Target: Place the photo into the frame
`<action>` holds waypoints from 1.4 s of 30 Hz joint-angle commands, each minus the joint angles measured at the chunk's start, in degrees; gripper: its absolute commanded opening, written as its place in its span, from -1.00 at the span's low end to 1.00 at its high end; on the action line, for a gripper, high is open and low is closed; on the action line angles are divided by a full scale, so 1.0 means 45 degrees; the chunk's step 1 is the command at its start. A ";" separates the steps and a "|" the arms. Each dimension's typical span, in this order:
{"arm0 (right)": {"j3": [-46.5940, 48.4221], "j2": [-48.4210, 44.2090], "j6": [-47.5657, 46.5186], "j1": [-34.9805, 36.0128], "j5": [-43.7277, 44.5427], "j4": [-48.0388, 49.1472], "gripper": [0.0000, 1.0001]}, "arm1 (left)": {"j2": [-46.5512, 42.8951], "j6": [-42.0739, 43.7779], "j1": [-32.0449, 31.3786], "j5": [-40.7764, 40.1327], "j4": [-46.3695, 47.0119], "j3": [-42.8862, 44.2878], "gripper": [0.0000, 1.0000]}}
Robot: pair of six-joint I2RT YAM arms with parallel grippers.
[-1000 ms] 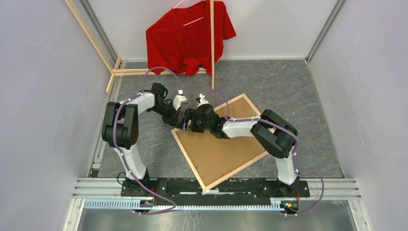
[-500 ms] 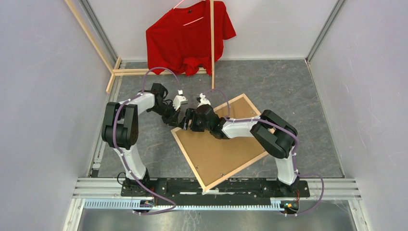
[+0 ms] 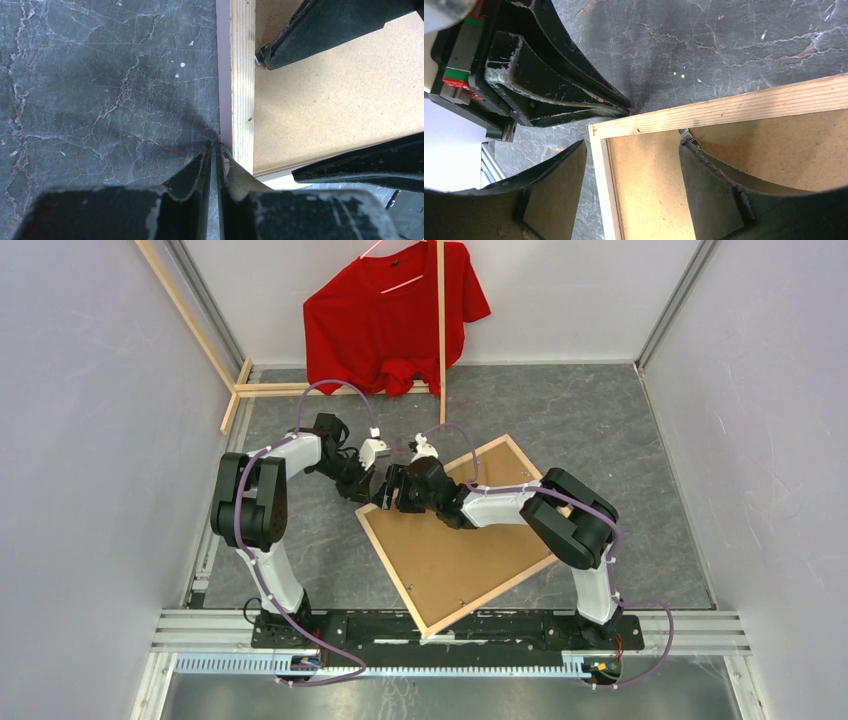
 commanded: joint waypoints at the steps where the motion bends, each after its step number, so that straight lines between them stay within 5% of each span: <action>1: 0.0302 0.0125 -0.0440 -0.0180 0.0422 -0.0273 0.49 | 0.0212 0.0532 -0.0159 -0.0800 -0.1157 -0.0624 -0.67; 11: -0.1777 -0.2601 -0.0229 -0.2079 -0.1115 0.1356 0.65 | 0.0108 0.0536 -0.0139 -0.1034 -0.1164 -0.0557 -0.67; 18: -0.3034 -0.4080 -0.1139 -0.4397 -0.1433 0.0237 0.68 | 0.0183 0.0140 -0.0120 -0.0973 -0.1151 0.0284 -0.68; 42: -0.1913 -0.1859 -0.2373 -0.6106 -0.0748 -0.0785 0.67 | 0.0559 0.0139 -0.0129 -0.0736 -0.1149 0.0314 -0.70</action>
